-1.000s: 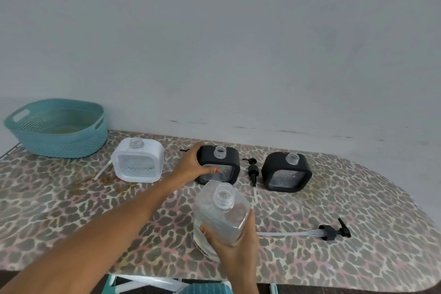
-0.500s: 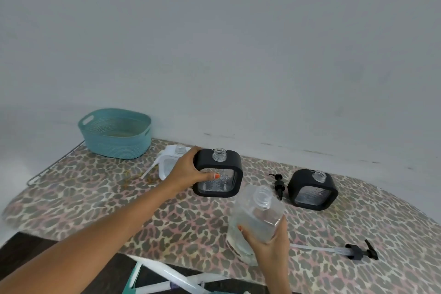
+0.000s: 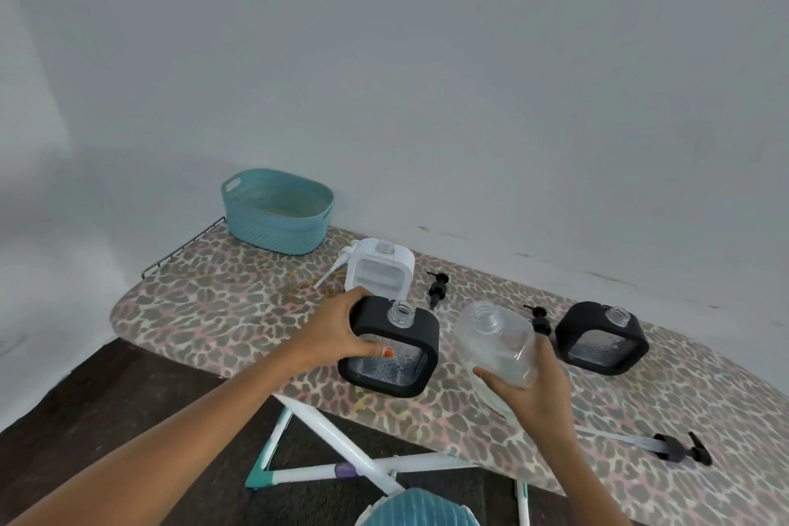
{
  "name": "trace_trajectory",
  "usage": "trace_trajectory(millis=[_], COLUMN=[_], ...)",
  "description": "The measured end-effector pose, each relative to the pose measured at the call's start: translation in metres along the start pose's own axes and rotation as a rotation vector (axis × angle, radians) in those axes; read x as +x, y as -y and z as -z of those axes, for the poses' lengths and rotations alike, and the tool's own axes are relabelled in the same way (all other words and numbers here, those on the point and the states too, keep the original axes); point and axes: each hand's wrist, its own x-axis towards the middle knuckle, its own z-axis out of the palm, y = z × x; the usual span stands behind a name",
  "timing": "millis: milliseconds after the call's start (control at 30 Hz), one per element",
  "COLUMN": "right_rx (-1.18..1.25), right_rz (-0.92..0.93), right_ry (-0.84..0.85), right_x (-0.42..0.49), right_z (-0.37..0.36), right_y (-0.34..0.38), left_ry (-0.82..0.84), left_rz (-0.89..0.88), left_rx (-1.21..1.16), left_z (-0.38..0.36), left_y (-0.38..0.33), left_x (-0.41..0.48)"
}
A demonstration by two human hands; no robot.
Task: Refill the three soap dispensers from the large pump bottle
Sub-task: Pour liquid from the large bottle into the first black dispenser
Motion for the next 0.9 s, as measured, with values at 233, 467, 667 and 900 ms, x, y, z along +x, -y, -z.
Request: trace_trajectory(millis=[233,467,667,900], right_rx=[-0.328,-0.483,-0.572,-0.677], right_rz=[0.329,0.603,0.726,0.805], right_ry=[0.04,0.0,0.009,-0.011], right_x=[0.021,0.04,0.047,0.049], right_z=[0.015,0.02,0.017,0.015], right_y=[0.011,0.024,0.023,0.021], left_ry=[0.069,0.106,0.126,0.139], left_rz=[-0.022,-0.032,-0.035,-0.033], left_rx=[0.06,0.089,0.094,0.098], left_z=[-0.004,-0.007,-0.009,-0.011], left_y=[0.005,0.004,0.002,0.0], left_x=[-0.013,-0.016,-0.016,-0.015])
